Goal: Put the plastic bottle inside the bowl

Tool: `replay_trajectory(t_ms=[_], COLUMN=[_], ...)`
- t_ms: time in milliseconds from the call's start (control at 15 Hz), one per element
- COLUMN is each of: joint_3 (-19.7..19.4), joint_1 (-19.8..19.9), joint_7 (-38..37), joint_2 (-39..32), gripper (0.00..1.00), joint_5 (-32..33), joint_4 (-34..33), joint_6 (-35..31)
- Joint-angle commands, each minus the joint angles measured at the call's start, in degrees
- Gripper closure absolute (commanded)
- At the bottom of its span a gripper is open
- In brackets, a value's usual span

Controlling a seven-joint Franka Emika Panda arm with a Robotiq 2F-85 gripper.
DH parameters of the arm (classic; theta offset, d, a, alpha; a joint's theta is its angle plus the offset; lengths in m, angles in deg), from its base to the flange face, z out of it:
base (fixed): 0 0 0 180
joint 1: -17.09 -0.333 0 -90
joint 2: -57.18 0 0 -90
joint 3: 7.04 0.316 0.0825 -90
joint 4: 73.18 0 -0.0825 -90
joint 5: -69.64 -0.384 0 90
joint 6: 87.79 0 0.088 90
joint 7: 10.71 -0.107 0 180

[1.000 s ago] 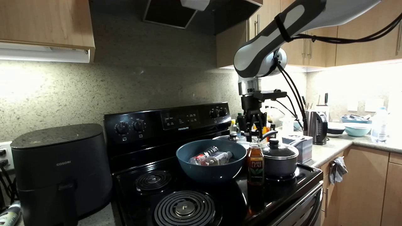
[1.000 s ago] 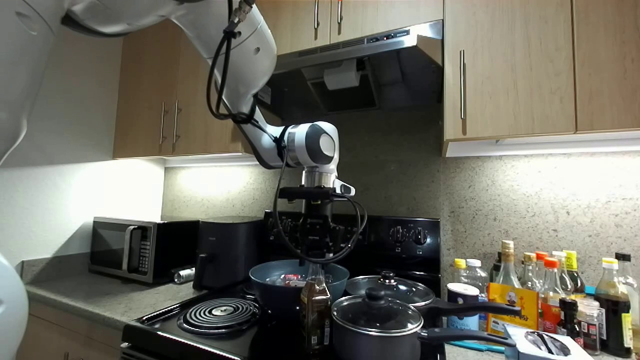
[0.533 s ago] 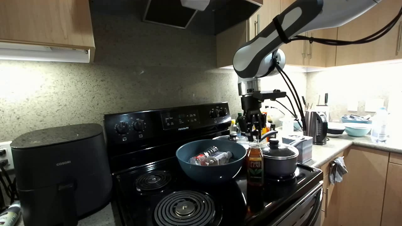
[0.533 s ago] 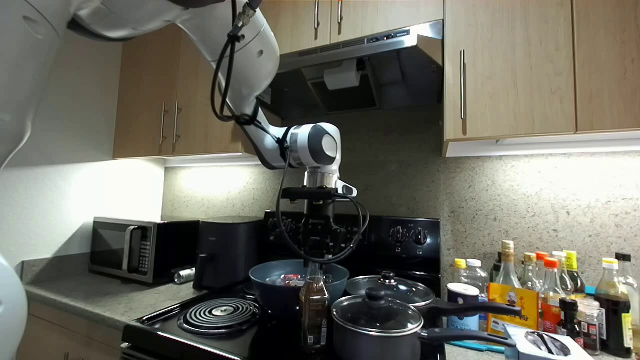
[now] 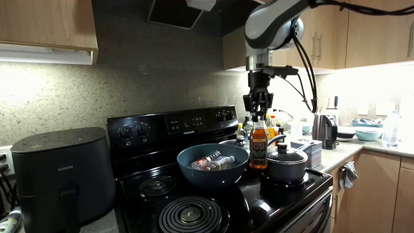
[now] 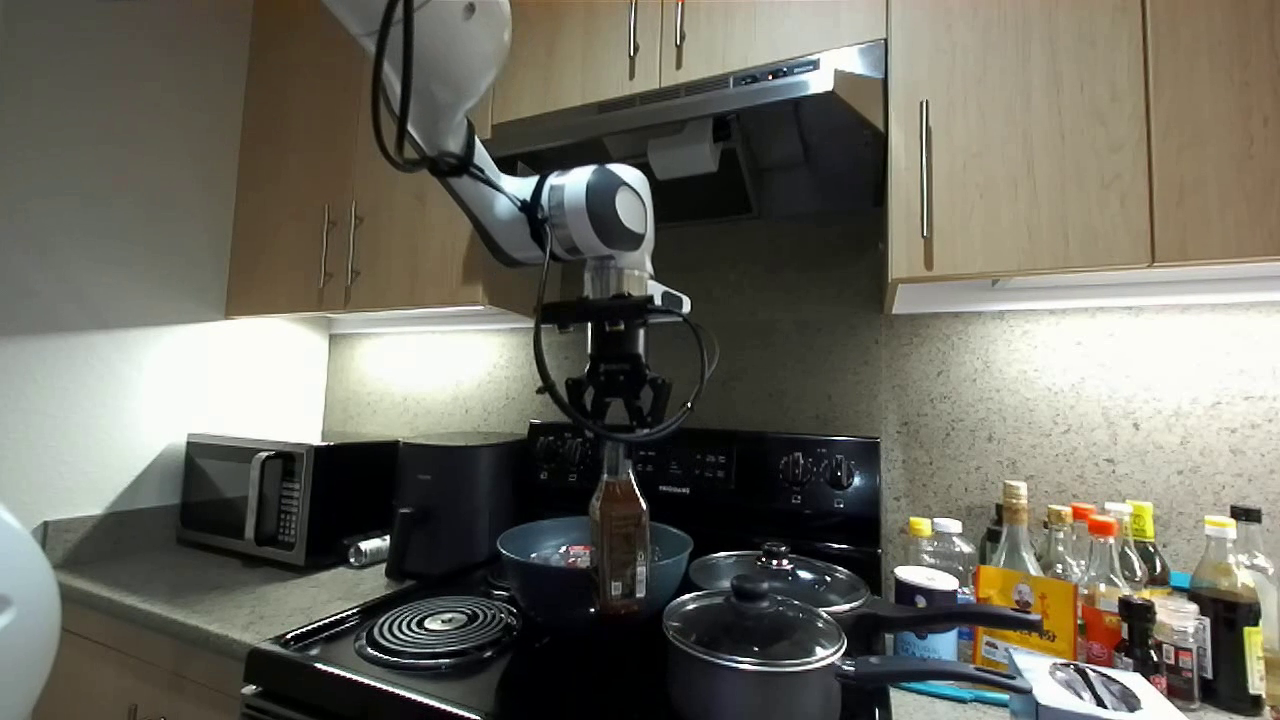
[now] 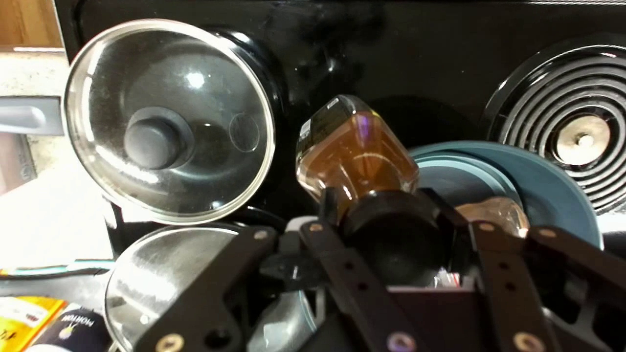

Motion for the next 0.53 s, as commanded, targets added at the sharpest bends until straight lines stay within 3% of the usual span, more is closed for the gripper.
replay_trajectory(t_ms=[0, 267, 467], joint_3=[1.34, 2.66, 3.78], joint_1=[-0.28, -0.81, -1.61], joint_7=[-2.20, -0.76, -1.57], joint_2=[8.18, 12.01, 9.77], gripper=[0.81, 0.81, 0.81], joint_5=[3.01, 3.38, 2.53], joint_4=[1.38, 1.26, -0.53], joint_6=[2.53, 0.58, -5.81])
